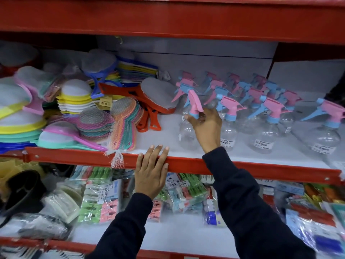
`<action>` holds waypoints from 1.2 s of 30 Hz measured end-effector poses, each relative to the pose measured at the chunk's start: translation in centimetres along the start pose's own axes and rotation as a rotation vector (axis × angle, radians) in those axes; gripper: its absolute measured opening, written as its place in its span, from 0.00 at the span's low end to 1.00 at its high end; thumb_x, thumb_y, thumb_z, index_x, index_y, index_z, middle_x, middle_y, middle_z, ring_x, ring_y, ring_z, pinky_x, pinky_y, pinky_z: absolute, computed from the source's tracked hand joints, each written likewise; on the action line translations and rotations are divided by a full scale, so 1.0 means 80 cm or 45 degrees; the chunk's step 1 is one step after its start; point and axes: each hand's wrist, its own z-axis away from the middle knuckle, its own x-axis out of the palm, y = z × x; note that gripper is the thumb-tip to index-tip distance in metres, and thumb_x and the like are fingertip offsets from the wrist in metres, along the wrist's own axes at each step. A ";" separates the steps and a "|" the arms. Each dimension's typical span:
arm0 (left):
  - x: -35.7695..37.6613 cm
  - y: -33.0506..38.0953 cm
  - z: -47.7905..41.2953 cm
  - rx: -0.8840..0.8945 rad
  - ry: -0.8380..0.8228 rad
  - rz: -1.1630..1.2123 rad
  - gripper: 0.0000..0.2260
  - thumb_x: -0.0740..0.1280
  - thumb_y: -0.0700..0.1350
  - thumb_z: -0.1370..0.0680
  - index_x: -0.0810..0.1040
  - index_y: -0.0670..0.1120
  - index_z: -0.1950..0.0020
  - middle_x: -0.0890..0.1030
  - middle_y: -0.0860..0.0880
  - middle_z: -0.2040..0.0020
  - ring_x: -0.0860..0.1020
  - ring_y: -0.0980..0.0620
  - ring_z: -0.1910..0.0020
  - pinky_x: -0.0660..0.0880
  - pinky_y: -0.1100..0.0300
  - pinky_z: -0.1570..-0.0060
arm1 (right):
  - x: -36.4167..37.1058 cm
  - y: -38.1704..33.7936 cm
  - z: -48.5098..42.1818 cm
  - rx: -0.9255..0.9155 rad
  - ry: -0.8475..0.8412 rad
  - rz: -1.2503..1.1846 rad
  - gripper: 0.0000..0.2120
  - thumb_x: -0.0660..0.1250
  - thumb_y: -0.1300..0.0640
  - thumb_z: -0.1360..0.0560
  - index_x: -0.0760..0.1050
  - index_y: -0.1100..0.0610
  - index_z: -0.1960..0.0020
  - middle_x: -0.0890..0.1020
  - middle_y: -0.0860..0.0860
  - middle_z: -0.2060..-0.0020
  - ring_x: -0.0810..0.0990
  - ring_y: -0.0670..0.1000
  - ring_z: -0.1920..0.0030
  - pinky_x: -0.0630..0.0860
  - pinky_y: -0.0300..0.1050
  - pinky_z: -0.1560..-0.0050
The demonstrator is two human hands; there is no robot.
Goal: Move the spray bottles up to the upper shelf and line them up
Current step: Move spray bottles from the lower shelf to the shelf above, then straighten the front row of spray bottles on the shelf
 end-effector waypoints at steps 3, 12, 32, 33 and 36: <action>0.001 -0.001 0.001 0.005 -0.018 0.008 0.19 0.48 0.51 0.19 0.64 0.52 0.29 0.69 0.51 0.32 0.64 0.51 0.30 0.48 0.56 0.28 | 0.011 0.006 0.002 0.026 -0.004 0.086 0.15 0.75 0.53 0.33 0.78 0.61 0.51 0.78 0.61 0.52 0.79 0.59 0.57 0.77 0.51 0.53; -0.012 0.006 0.003 -0.046 -0.098 0.098 0.19 0.49 0.52 0.20 0.64 0.52 0.29 0.72 0.51 0.33 0.62 0.52 0.29 0.46 0.57 0.27 | 0.004 0.001 0.006 0.178 -0.051 0.083 0.13 0.72 0.51 0.32 0.78 0.55 0.50 0.85 0.53 0.55 0.81 0.56 0.52 0.78 0.57 0.49; -0.041 0.048 -0.111 -0.374 -0.587 0.892 0.23 0.58 0.46 0.21 0.58 0.51 0.26 0.72 0.47 0.31 0.73 0.46 0.36 0.68 0.51 0.34 | -0.044 0.025 0.050 0.336 -0.411 -0.043 0.38 0.48 0.31 0.26 0.72 0.67 0.58 0.82 0.65 0.56 0.80 0.60 0.52 0.75 0.57 0.45; -0.040 0.047 -0.108 -0.375 -0.566 0.885 0.23 0.58 0.47 0.21 0.59 0.51 0.26 0.72 0.47 0.32 0.73 0.46 0.36 0.69 0.51 0.34 | -0.044 0.025 0.051 0.334 -0.420 -0.048 0.39 0.48 0.30 0.28 0.73 0.67 0.58 0.82 0.65 0.56 0.80 0.60 0.51 0.75 0.58 0.45; -0.034 0.043 -0.103 -0.398 -0.545 0.840 0.24 0.60 0.49 0.22 0.60 0.52 0.26 0.73 0.48 0.32 0.73 0.47 0.35 0.69 0.50 0.35 | -0.046 0.022 0.052 0.328 -0.447 -0.060 0.40 0.47 0.28 0.28 0.74 0.67 0.56 0.82 0.65 0.55 0.81 0.60 0.51 0.75 0.57 0.44</action>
